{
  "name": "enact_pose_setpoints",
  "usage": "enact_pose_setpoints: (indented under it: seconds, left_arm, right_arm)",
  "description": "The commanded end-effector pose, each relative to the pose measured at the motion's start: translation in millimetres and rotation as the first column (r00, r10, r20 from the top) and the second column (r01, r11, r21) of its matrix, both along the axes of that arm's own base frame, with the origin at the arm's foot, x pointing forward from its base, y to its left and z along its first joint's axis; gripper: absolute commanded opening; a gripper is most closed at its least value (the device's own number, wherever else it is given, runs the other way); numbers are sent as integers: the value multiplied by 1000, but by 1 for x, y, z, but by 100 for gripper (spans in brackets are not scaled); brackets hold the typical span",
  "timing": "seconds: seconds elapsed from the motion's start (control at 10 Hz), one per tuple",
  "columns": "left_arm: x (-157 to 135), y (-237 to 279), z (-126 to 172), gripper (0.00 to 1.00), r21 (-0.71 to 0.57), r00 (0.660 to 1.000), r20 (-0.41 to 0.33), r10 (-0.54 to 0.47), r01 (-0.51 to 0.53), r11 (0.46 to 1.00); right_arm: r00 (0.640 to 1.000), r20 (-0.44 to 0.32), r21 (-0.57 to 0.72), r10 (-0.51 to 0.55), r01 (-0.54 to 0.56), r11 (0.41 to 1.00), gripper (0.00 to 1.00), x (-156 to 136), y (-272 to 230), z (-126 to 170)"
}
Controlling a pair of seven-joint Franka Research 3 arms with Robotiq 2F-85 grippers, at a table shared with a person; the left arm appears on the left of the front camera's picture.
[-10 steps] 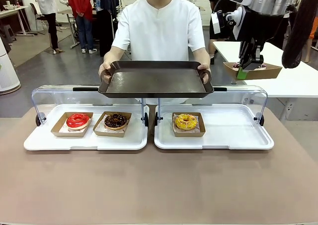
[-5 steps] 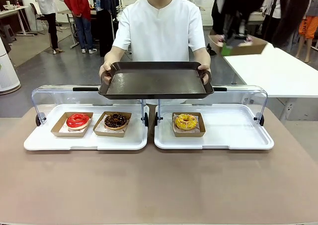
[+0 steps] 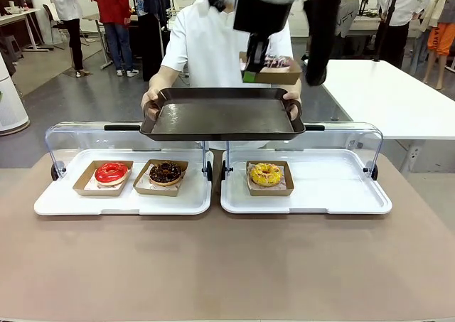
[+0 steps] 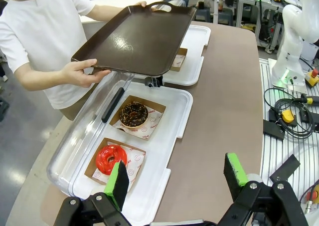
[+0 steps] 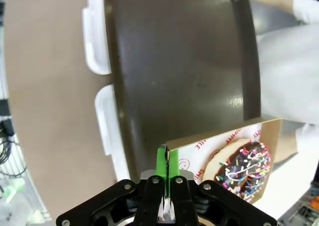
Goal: Provide the desired donut to the person.
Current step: Place the picked Paper togo box onto the Handle tray extended by the person.
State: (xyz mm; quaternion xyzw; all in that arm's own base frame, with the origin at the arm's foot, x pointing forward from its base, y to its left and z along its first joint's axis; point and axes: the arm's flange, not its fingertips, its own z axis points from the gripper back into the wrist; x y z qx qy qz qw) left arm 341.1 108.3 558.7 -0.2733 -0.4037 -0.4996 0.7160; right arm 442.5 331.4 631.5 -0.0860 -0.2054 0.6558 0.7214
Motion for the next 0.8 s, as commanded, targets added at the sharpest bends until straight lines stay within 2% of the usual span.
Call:
enact_pose_setpoints:
  seconds: [0.0,0.2,0.4,0.5,0.7]
  left_arm:
    - [0,1,-1,100,-11,1000,16,-4,4,1000]
    - [0,1,-1,100,-11,1000,16,-4,4,1000]
    - [0,1,-1,100,-11,1000,16,-4,4,1000]
    - [0,1,-1,100,-11,1000,16,-4,4,1000]
    - [0,1,-1,100,-11,1000,16,-4,4,1000]
  right_arm:
    - [998,24,-28,-56,57,998,1,17,4,-20]
    - [995,-47,-47,-83,80,996,1,29,1,-40]
    - [992,-116,-53,-40,34,998,1,25,2,-40]
    - [997,-57,-44,-55,53,998,1,32,0,-50]
    - [997,-57,-44,-55,53,998,1,32,0,-50]
